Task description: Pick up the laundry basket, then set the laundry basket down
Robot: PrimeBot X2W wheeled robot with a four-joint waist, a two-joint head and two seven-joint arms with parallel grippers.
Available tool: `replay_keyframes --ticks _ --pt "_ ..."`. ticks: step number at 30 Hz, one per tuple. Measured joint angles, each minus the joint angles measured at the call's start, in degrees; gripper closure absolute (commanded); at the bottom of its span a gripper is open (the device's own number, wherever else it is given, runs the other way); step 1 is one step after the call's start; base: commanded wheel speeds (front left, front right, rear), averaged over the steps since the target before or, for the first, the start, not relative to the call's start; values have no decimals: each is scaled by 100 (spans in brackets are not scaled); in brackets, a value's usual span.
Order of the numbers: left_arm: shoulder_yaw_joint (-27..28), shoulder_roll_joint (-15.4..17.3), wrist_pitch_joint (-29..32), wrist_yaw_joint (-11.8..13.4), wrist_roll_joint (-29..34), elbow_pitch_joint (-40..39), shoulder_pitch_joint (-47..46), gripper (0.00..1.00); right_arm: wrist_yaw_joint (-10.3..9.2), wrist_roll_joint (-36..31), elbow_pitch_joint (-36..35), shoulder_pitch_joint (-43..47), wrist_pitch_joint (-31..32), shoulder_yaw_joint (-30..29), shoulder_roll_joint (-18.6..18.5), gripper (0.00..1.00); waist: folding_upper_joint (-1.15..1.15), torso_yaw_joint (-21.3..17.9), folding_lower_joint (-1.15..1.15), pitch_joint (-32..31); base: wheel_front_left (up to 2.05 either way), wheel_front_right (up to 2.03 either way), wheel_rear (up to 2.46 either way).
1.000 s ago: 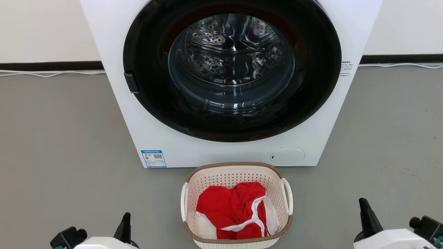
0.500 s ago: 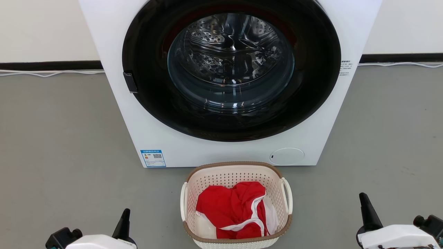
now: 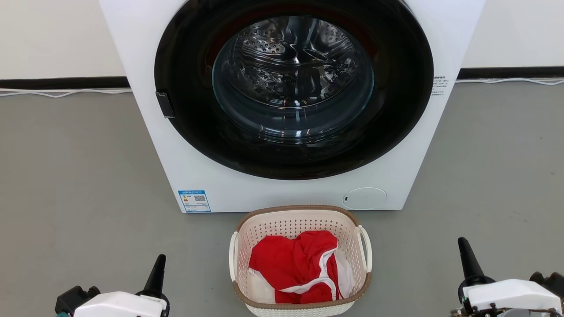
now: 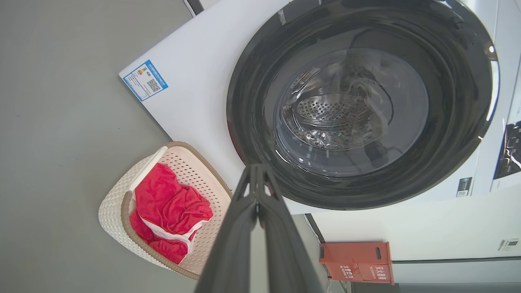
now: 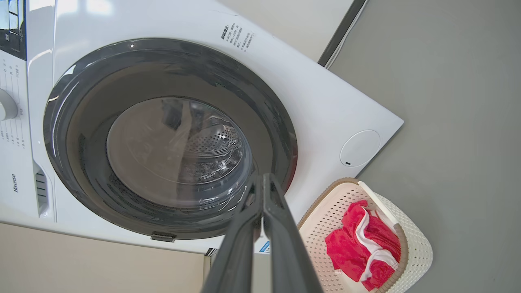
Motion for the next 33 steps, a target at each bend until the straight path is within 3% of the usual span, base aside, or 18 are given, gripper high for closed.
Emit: replay_keyframes --ticks 33 --pt "560 -238 543 -497 -1580 -157 -183 100 0 2421 -149 -166 337 41 -23 100 0 -28 0 31 0 0 0"
